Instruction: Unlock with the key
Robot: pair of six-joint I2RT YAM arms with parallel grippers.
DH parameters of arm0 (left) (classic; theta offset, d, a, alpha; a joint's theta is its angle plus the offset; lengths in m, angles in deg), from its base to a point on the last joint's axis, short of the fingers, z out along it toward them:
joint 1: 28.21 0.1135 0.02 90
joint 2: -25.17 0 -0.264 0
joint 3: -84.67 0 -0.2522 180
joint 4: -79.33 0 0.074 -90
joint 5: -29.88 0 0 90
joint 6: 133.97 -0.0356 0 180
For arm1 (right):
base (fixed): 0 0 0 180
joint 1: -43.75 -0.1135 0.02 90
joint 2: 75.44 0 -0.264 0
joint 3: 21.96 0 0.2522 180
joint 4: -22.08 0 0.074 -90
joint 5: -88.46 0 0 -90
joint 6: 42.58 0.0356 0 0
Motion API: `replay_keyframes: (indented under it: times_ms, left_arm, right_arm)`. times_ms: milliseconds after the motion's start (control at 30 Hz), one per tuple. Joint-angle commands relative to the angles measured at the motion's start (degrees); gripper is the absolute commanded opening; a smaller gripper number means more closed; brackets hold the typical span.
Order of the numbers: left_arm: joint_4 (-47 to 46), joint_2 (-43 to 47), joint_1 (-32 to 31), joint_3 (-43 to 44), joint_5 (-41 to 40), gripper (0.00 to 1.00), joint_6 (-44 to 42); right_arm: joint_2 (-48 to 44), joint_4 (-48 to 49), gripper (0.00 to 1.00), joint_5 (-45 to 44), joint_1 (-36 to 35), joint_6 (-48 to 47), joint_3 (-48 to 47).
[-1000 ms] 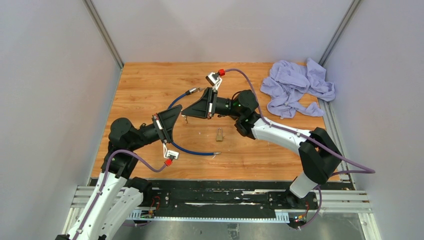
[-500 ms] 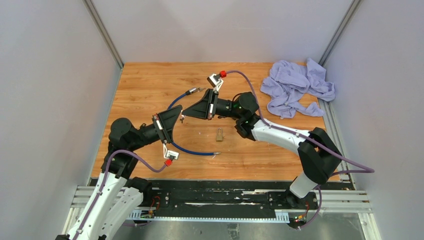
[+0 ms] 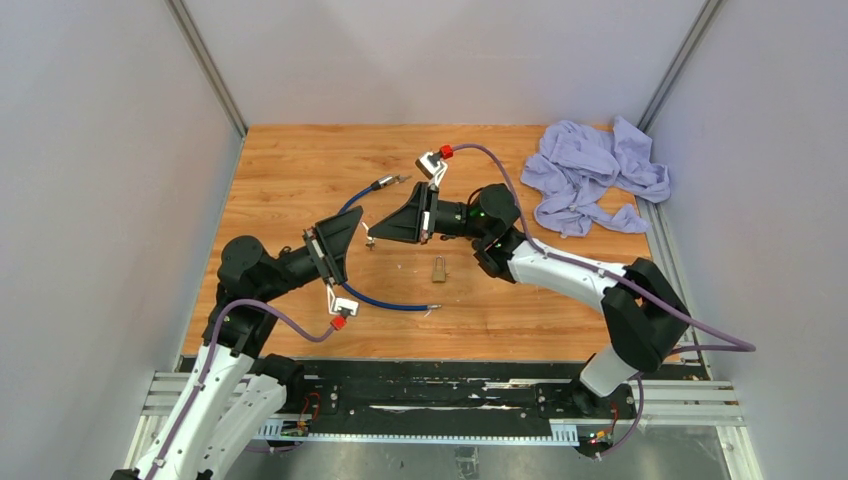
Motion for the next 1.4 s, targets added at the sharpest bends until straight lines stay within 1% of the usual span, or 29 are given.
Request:
replay_keyframes:
  times_ms: [0, 33, 67, 100, 167, 233, 267, 333, 400, 500, 600, 733, 833, 900, 1000, 1067, 1133, 1200, 1233, 1300, 1367]
  left_arm:
    - [1.82, 0.40, -0.19, 0.93, -2.71, 0.67, -24.18]
    - [5.29, 0.59, -0.19, 1.92, -3.97, 0.76, -23.32]
    - [9.94, 0.74, -0.18, 3.58, -5.60, 0.88, -22.34]
    - [14.20, 0.86, -0.19, 5.07, -6.68, 0.92, -20.01]
    - [22.15, 0.68, -0.19, 7.99, -8.63, 0.96, -12.57]
    - [31.48, 0.04, -0.19, 11.25, -9.50, 0.96, -5.23]
    - [36.34, -0.39, -0.19, 13.16, -8.62, 0.96, -0.84]
    - [42.03, -1.23, -0.19, 16.09, -5.30, 0.96, 13.11]
    - [43.63, -2.34, -0.19, 18.61, -1.92, 0.95, 29.20]
    - [44.26, -5.50, -0.19, 22.53, 2.34, 0.92, 52.03]
    - [46.22, -8.77, -0.19, 24.65, 8.57, 0.88, 66.81]
    - [46.03, -12.81, -0.19, 25.35, 16.66, 0.82, 80.38]
    - [42.98, -16.04, -0.19, 25.34, 21.82, 0.78, 90.38]
    - [41.52, -18.33, -0.19, 25.46, 24.92, 0.77, 94.94]
    - [40.58, -20.63, -0.19, 26.33, 25.67, 0.77, 99.37]
    - [37.79, -20.99, -0.19, 25.96, 25.58, 0.77, 104.38]
    - [31.80, -20.45, -0.19, 24.42, 25.43, 0.77, 112.51]
    - [19.04, -18.86, -0.19, 21.59, 25.30, 0.75, 123.26]
    - [14.95, -17.62, -0.19, 20.16, 25.36, 0.74, 126.92]
    - [6.64, -15.31, -0.19, 16.63, 25.02, 0.72, 133.14]
    - [3.99, -13.76, -0.19, 15.21, 24.63, 0.67, 135.95]
  right_arm:
    - [-3.93, -4.67, 0.01, 4.09, 0.98, -4.36, 0.13]
    - [-4.46, -5.98, 0.01, 4.82, 1.33, -5.22, 0.38]
    - [-5.00, -7.61, 0.01, 5.76, 1.70, -6.36, 0.46]
    - [-5.57, -9.40, 0.00, 6.84, 2.15, -7.58, 0.46]
    - [-7.04, -13.77, 0.01, 9.19, 3.01, -11.65, 0.08]
    - [-9.09, -21.57, 0.01, 11.35, 3.45, -18.86, -0.94]
    - [-10.42, -28.44, 0.01, 11.74, 3.46, -24.22, -1.98]
    - [-13.09, -44.08, 0.01, 10.52, 3.13, -37.47, -5.11]
    - [-15.61, -54.83, 0.01, 8.59, 2.81, -47.92, -7.52]
    - [-18.26, -62.26, 0.01, 6.43, 2.71, -56.15, -8.66]
    - [-20.38, -65.81, 0.00, 5.62, 2.46, -60.59, -8.89]
    - [-21.53, -69.12, 0.01, 5.36, 1.87, -64.11, -9.79]
    - [-21.32, -70.42, 0.01, 5.73, 0.77, -65.48, -10.90]
    - [-20.45, -71.61, 0.00, 5.32, -0.55, -66.57, -12.14]
    - [-18.50, -72.49, 0.01, 5.12, -2.00, -66.97, -14.21]
    - [-17.17, -72.52, 0.01, 5.03, -3.50, -67.10, -15.43]
    - [-15.53, -72.77, 0.01, 5.24, -4.46, -67.20, -16.67]
    - [-14.55, -73.64, 0.00, 5.29, -5.16, -67.63, -18.17]
    - [-14.24, -73.94, 0.00, 5.21, -5.48, -68.02, -18.58]
    - [-14.05, -74.77, 0.01, 4.84, -5.78, -68.49, -19.15]
    - [-14.03, -75.39, 0.01, 4.32, -5.90, -68.76, -19.39]
